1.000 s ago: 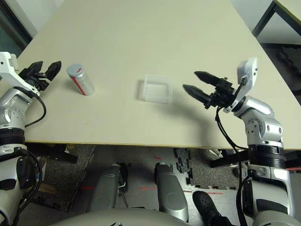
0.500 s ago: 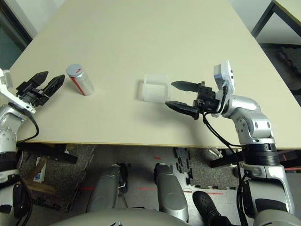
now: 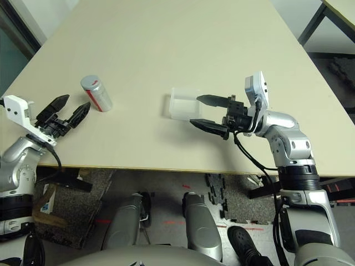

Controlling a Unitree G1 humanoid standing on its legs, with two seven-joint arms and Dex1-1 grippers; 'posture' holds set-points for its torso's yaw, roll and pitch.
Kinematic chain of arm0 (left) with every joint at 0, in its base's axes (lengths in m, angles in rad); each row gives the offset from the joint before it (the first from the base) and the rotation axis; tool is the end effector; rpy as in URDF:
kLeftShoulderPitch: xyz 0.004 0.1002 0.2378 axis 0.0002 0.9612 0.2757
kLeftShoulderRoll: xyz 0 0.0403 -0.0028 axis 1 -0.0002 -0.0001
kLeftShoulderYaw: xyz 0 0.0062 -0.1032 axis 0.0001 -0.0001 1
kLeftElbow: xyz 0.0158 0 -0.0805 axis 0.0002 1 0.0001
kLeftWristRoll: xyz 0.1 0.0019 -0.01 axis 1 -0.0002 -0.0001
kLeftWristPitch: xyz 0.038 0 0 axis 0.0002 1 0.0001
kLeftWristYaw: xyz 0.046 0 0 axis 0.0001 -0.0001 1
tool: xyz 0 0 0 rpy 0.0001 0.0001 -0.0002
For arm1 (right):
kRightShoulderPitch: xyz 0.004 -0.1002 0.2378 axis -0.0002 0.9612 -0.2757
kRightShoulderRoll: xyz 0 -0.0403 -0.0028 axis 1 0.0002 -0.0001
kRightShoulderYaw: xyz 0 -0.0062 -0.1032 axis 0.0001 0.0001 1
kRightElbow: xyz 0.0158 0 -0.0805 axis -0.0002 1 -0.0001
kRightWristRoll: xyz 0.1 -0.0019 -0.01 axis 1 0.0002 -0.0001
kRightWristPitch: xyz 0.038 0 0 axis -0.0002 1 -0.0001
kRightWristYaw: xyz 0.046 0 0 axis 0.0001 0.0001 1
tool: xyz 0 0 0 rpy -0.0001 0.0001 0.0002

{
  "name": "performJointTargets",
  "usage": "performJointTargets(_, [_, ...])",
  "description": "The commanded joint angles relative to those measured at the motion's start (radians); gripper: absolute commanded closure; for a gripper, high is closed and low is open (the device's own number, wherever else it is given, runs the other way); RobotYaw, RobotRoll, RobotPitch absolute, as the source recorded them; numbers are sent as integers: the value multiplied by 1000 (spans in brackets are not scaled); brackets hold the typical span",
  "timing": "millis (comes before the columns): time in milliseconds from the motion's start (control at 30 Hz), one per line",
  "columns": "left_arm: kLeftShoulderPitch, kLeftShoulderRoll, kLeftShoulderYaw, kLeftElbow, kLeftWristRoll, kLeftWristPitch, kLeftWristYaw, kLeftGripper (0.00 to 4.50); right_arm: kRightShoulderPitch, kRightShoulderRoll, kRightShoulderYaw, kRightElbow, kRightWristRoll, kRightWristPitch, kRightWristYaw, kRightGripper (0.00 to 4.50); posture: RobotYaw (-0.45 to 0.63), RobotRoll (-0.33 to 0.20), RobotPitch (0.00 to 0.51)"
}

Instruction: Pour the medicine from the bottle into the box.

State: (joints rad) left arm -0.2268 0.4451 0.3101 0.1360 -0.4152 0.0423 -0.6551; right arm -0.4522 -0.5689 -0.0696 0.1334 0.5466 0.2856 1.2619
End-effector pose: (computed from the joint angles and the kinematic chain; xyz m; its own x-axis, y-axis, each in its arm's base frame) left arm 0.2355 0.2829 0.1109 0.9127 -0.3707 0.1720 0.3661 0.9287 0.0590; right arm 0.2780 -0.2466 0.1536 0.3083 0.9509 0.0288 -0.9485 0.3095 -0.0671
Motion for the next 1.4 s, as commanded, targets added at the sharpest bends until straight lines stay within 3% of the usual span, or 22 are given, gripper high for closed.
performJointTargets(33, [-29, -20, -13, 39, 47, -50, 53, 35, 10, -2, 3, -3, -9, -10, -2, 0, -88, 0, 158])
performJointTargets(533, [-92, -97, -63, 119, 77, -77, 118, 35, 25, -8, -7, -24, -7, -11, -26, 0, -124, 0, 158])
performJointTargets(1400, [-291, -118, -95, 442, 148, -187, 156, 35, 42, 2, 3, -48, -8, -23, -54, 0, -153, 0, 164])
